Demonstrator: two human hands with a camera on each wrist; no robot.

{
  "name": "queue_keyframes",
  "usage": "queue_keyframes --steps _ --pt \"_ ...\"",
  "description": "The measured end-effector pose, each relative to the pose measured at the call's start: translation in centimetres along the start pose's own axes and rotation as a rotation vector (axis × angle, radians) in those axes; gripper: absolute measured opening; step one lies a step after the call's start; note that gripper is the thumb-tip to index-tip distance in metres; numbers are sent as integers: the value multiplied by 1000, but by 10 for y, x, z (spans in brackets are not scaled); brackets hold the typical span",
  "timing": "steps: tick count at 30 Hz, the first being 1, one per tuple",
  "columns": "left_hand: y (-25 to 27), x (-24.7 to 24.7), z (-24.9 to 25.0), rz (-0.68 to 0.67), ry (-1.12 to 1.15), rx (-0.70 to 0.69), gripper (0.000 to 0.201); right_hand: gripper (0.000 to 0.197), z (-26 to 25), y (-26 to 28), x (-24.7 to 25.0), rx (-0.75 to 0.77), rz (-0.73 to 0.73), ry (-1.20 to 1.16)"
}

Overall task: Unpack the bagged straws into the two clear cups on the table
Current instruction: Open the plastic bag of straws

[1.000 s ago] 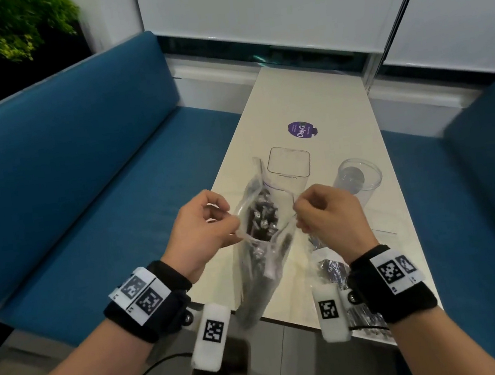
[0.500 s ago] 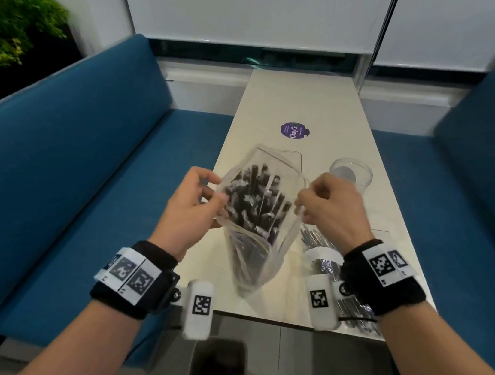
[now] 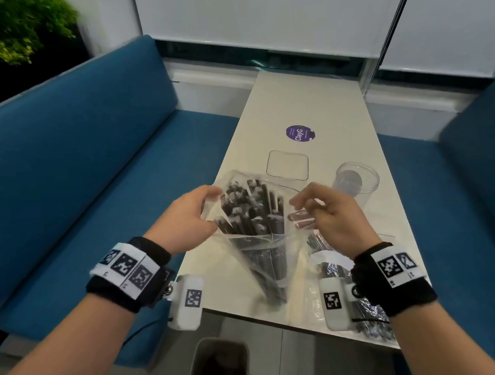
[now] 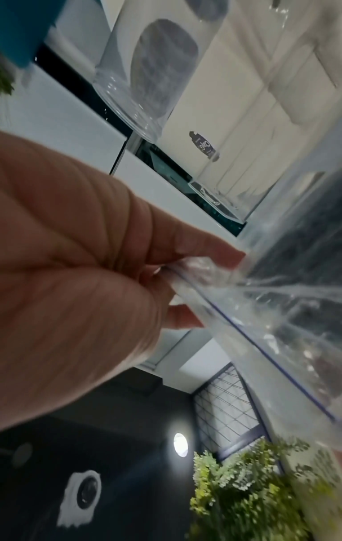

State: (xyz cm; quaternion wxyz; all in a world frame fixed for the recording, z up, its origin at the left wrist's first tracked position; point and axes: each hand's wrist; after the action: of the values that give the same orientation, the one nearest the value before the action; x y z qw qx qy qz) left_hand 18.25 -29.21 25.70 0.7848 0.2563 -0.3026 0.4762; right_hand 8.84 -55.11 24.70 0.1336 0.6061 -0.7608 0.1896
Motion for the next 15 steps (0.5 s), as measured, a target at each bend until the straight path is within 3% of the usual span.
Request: queue_keyframes --steps 2,5,10,12,15 --pt "-6 -8 0 75 191 46 62 71 1 2 -6 25 -50 11" --pt "-11 -18 6 127 648 101 58 75 2 6 -6 9 -127 157" --pt "-18 -33 4 67 805 208 32 108 11 11 -24 -112 -347 298" --pt "-20 -35 3 71 710 229 18 110 15 13 -31 -73 -299 215" --pt "-22 -32 1 146 724 215 45 104 14 13 -38 39 -113 101"
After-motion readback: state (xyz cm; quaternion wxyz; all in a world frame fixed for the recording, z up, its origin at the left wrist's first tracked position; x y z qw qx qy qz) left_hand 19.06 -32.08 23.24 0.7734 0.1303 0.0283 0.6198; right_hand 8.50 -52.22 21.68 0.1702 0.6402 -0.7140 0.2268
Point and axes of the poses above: each hand's wrist, its own y-axis away from the middle knuckle, its own x-axis out of the back of the hand, z = x × y, and after that the axes turned 2 degrees about x, right-handed
